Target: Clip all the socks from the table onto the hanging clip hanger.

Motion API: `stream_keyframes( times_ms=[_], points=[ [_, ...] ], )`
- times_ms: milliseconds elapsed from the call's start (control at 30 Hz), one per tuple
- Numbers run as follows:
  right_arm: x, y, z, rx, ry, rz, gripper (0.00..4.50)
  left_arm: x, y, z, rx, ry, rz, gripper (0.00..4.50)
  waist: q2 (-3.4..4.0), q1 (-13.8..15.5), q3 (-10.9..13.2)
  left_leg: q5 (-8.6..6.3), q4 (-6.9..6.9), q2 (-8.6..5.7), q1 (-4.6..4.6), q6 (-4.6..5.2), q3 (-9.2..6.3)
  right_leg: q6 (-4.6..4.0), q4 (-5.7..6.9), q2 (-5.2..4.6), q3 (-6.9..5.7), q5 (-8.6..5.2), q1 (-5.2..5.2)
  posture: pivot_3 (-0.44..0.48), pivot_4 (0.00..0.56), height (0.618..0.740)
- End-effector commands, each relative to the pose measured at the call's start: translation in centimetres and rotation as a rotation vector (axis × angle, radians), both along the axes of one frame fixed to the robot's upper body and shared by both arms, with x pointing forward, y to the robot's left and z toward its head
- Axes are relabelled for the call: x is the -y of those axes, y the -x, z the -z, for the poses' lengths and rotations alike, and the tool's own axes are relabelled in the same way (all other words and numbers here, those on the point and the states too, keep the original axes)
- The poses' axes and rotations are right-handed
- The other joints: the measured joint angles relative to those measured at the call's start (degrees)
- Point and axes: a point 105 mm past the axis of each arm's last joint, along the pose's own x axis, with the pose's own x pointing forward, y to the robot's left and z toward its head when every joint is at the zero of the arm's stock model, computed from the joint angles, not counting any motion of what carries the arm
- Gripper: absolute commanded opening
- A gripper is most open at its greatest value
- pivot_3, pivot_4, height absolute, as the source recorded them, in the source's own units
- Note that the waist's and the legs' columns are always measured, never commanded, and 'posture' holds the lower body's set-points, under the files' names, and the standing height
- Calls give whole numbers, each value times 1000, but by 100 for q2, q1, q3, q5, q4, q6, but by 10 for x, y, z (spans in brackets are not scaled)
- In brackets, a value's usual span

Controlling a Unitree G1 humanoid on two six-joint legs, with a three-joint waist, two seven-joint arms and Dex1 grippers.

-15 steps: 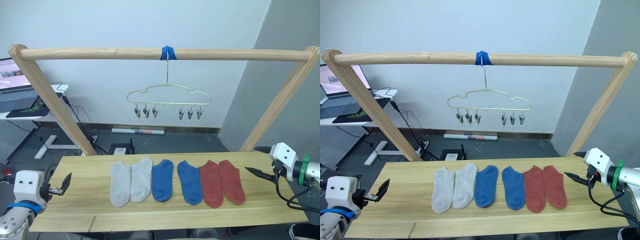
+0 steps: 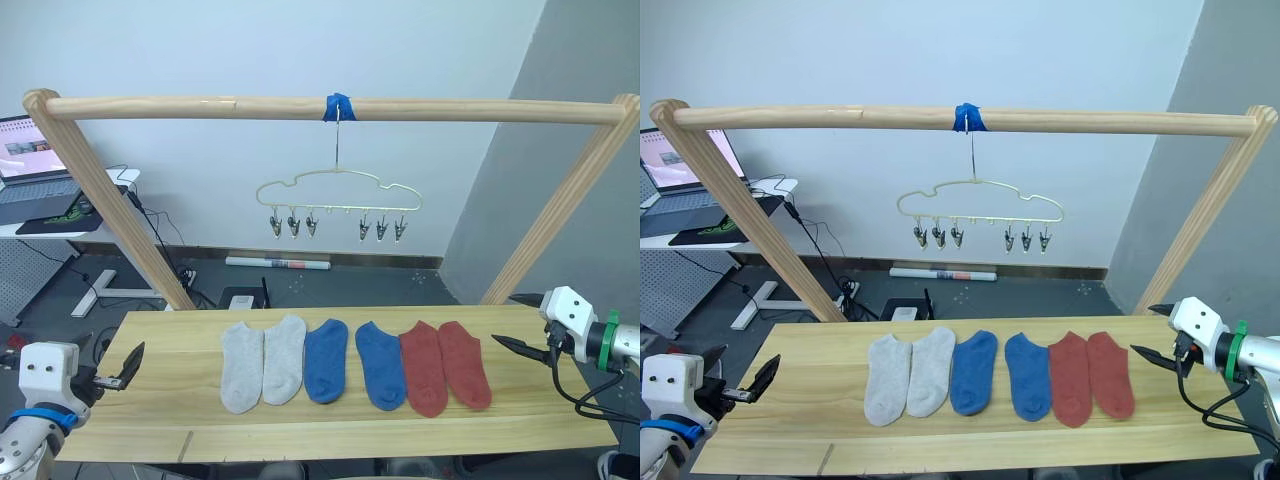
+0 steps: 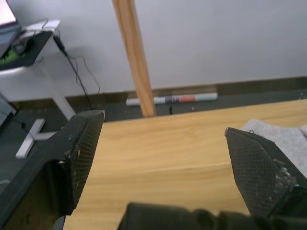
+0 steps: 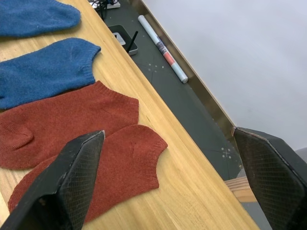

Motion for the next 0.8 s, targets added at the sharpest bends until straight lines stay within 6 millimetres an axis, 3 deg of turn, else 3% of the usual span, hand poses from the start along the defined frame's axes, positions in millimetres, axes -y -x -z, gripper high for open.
stream_keyframes(
  times_ms=[33,267,533,633,800],
  points=[
    [-2,-6,-11,49,0,-14,4474,3,-4,-16,79,-39,30,4500,1,0,-1,0,0,0,0,0,1,0,0,0,1,0,0,-42,0,739],
    [-6,-6,-9,56,-14,-19,4474,10,-12,-24,145,75,54,4500,-3,0,-6,0,1,0,2,0,0,0,2,1,-1,0,3,-46,0,739],
    [-30,-8,-23,107,-84,-56,4474,65,-57,-49,257,144,152,4500,-2,-3,1,1,9,-2,10,0,-6,33,1,1,-2,19,21,-87,27,739],
    [-56,-5,-44,146,-129,-126,4474,94,-77,-64,281,157,201,4500,10,-13,30,1,8,-1,10,0,-10,33,0,3,-2,19,23,-116,54,739],
    [-110,7,-82,191,-230,-259,4474,120,-92,-85,354,198,240,4500,14,-56,173,1,8,1,11,0,-15,35,-1,9,-3,20,24,-160,115,739]
  ],
)
